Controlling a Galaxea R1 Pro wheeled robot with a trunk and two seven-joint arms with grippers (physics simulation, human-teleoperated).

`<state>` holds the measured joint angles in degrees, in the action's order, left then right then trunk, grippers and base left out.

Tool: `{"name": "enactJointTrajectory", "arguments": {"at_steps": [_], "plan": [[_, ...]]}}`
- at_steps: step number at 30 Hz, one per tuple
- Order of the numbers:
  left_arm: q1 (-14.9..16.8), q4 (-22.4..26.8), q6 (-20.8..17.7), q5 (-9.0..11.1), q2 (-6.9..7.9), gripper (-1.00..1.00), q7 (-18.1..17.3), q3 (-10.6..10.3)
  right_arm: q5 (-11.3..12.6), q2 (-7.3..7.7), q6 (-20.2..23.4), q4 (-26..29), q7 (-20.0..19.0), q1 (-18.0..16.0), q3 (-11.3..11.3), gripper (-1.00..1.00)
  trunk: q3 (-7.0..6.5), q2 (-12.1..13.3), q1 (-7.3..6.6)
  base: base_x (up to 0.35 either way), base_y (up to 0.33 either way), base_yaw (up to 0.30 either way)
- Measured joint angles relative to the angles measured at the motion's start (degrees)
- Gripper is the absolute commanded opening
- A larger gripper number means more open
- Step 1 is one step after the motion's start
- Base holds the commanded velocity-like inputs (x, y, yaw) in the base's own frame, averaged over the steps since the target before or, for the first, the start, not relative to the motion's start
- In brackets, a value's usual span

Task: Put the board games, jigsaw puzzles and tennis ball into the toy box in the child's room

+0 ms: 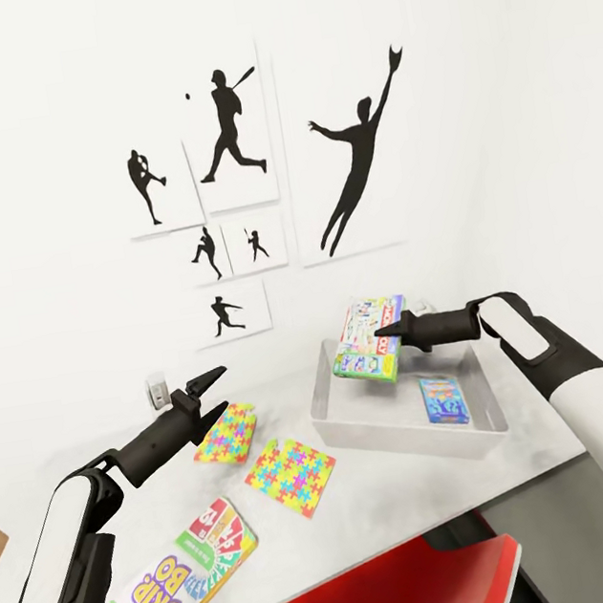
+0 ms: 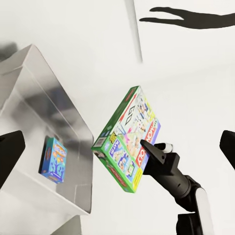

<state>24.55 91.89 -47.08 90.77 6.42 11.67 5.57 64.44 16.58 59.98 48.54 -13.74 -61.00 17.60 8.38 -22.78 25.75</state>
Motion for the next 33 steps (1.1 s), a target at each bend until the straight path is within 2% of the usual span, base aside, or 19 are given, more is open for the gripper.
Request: {"name": "enactJointTrajectory", "arguments": {"at_steps": [8, 16, 22, 28, 33], "plan": [[0.0, 0.0, -0.02, 0.02, 0.0, 1.0, -0.03, 0.0, 0.48, 0.02, 0.01, -0.3, -0.02, -0.58, -0.11, -1.0, 0.74, 0.0, 0.0, 0.0, 0.0, 0.0], [0.0, 0.05, -0.23, 0.09, 0.0, 1.0, -0.38, 0.0, 4.8, 0.31, 0.01, -0.35, -0.02, -1.03, -0.14, -1.0, 1.49, 0.0, 0.0, 0.0, 0.0, 0.0], [0.0, 0.06, -0.38, 0.32, 0.03, 1.0, -0.72, 0.04, 6.19, 0.35, 0.01, -0.4, -0.02, -1.19, 0.02, -1.0, 2.05, 0.0, 0.0, 0.0, 0.0, 0.0], [0.0, 0.01, -0.39, 3.53, 0.31, 1.0, -0.58, 0.53, 6.5, 0.28, 0.01, -0.4, -0.02, -1.19, 0.2, -1.0, 2.61, -0.01, 0.0, 0.0, 0.0, 0.0], [0.0, 0.01, -0.42, 4.86, 0.6, 1.0, -0.51, 0.7, 6.54, 0.31, 0.01, -0.37, -0.05, -1.2, 0.24, -1.0, 3.07, -0.01, 0.0, 0.0, 0.0, 0.0]]}}
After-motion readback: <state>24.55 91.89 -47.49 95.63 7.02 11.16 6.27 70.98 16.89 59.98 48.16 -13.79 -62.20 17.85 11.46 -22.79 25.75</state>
